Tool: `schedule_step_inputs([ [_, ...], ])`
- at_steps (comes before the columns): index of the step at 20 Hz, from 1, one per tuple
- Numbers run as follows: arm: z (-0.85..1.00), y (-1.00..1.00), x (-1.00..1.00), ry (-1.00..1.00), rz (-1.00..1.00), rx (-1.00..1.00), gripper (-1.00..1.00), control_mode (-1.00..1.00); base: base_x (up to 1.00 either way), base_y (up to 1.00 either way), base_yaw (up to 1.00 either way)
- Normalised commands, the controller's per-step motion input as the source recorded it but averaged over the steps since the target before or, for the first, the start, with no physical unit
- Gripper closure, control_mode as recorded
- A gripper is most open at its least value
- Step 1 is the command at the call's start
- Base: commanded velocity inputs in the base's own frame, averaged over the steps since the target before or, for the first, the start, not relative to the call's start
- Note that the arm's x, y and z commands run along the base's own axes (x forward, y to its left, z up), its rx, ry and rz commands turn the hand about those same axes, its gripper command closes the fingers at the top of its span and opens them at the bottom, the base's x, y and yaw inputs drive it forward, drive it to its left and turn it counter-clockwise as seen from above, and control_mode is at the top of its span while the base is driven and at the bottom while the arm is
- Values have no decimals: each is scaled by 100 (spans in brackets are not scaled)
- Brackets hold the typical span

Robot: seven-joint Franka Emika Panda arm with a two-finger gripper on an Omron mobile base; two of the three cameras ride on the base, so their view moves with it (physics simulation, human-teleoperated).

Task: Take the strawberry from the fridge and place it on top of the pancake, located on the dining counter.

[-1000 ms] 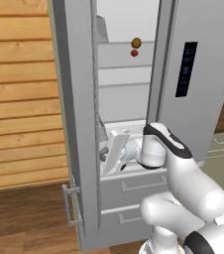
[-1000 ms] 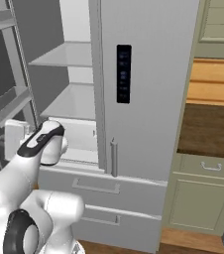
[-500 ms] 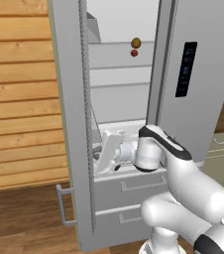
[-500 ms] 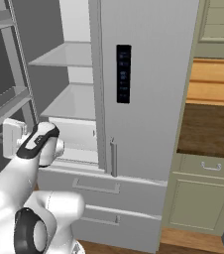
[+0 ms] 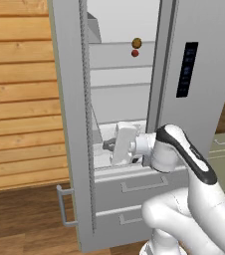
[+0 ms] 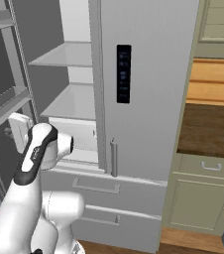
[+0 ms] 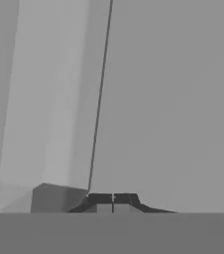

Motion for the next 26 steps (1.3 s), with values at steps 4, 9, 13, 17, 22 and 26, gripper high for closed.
schedule_step_inputs([
  [4,4,-40,0,0,-27,-44,100,-100,0,0,0],
  [9,0,-67,0,2,-24,-44,100,-100,0,0,0],
  [13,5,-87,0,1,-7,-40,100,-100,0,0,0],
  [17,9,-69,0,1,-3,-50,100,-100,0,0,0],
  [22,0,-60,0,3,0,-55,100,-100,0,0,0],
  [26,0,-53,0,1,-1,-58,-100,-100,0,0,0],
])
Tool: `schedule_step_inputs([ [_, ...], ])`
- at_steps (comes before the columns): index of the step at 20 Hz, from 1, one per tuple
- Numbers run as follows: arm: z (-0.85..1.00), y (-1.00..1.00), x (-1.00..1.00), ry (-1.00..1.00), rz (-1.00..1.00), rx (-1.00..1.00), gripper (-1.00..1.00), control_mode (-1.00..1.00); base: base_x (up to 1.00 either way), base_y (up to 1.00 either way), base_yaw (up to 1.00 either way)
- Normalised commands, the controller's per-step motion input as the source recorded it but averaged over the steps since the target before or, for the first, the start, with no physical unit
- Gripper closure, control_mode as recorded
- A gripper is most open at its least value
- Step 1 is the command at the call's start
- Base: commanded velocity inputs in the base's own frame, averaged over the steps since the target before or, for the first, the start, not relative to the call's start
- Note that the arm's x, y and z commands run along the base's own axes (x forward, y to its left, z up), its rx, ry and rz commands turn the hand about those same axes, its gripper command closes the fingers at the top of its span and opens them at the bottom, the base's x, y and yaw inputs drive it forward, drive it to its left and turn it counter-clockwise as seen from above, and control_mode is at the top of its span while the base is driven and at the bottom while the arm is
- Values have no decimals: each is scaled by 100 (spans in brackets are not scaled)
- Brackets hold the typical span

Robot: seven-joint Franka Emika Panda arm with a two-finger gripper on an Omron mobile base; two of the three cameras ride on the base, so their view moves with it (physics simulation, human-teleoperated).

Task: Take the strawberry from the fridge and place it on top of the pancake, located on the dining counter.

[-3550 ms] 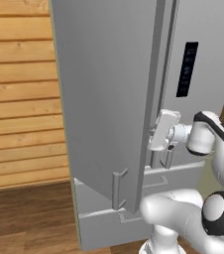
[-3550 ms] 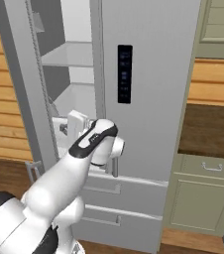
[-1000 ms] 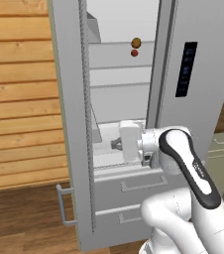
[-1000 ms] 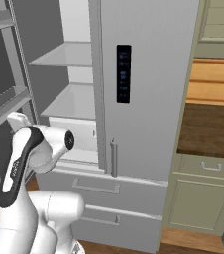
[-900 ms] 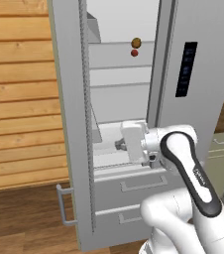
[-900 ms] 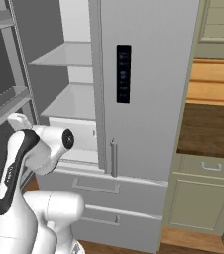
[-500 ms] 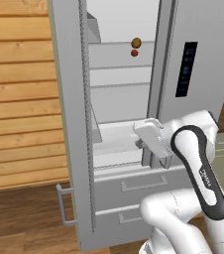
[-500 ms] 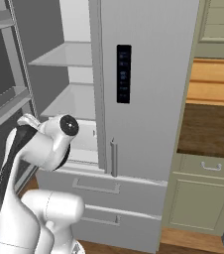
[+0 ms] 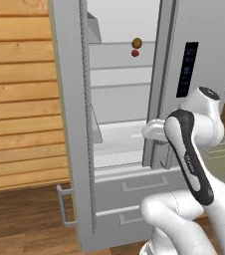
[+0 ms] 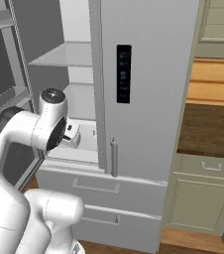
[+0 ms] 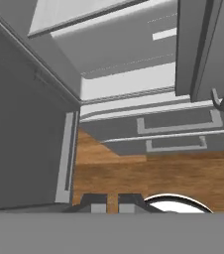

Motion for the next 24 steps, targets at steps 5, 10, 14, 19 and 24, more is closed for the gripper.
schedule_step_inputs([
  [5,0,-62,20,11,0,-40,-100,-100,0,0,0],
  [10,-8,-79,19,0,0,-13,-100,-100,0,0,0],
  [14,-31,-60,10,-8,0,0,-100,-100,0,0,0],
  [19,-34,-36,22,-13,0,0,-100,-100,0,0,0],
  [24,-17,-22,37,-11,0,0,-100,-100,0,0,0],
])
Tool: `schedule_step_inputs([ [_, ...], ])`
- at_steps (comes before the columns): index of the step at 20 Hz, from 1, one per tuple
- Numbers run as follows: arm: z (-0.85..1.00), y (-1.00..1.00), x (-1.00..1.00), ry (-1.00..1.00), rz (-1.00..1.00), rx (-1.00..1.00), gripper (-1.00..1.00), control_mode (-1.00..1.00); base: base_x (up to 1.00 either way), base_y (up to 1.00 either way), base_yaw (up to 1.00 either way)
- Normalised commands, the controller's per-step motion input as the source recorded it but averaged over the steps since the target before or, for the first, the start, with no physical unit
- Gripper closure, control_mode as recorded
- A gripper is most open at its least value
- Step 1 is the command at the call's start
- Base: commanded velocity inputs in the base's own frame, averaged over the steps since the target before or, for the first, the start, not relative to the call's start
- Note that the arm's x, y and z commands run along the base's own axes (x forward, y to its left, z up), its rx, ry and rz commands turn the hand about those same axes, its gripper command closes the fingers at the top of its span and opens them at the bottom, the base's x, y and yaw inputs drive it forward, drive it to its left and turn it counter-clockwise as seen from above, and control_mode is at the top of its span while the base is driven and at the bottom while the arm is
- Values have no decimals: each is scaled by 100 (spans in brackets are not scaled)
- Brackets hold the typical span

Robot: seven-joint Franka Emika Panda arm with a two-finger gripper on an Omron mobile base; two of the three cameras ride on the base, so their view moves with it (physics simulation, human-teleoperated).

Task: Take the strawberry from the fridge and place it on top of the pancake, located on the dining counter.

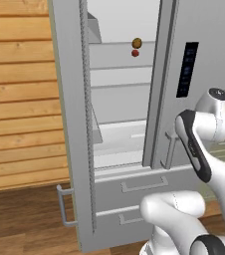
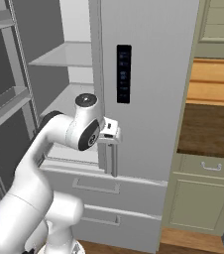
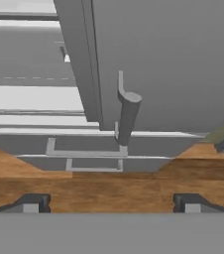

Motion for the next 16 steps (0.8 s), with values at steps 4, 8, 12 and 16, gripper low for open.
schedule_step_inputs([
  [4,-2,-10,43,0,0,0,-100,-100,0,0,0],
  [8,-11,-3,47,0,1,0,-100,-100,0,0,0],
  [12,-18,0,48,0,2,0,-100,-100,0,0,0],
  [16,-28,0,45,0,4,0,-100,-100,0,0,0],
])
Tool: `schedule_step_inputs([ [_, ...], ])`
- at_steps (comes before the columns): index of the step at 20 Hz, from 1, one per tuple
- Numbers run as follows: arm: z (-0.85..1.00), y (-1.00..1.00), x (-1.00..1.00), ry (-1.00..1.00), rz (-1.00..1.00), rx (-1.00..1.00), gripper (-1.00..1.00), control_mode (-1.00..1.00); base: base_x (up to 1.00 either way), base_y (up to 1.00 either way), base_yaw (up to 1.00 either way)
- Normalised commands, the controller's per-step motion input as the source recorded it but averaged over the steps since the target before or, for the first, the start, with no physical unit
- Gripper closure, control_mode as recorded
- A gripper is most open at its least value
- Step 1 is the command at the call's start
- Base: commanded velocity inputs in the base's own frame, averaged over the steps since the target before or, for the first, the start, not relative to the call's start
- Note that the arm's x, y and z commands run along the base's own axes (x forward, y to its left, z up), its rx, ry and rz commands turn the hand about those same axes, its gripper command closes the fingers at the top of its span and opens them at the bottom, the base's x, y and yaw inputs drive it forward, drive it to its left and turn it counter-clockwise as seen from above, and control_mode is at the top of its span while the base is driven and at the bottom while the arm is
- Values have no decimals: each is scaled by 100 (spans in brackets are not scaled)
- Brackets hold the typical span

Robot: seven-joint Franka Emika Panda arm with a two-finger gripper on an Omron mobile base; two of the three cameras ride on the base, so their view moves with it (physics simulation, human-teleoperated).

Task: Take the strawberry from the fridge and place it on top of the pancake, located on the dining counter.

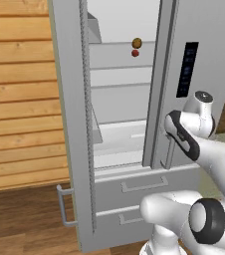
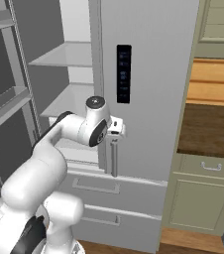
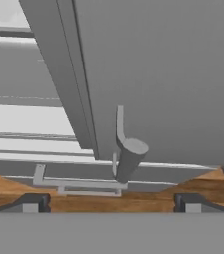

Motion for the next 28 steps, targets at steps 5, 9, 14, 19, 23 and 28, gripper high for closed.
schedule_step_inputs([
  [5,-27,-6,40,0,5,0,-100,-100,0,0,0],
  [9,-18,-17,31,1,5,0,-100,-100,0,0,0],
  [14,-26,0,22,3,2,0,-100,-100,0,0,0],
  [19,-23,0,31,1,2,0,-100,-100,0,0,0],
  [23,-23,0,36,2,0,0,-100,-100,0,0,0],
  [28,-26,0,19,1,1,0,-100,-100,0,0,0],
])
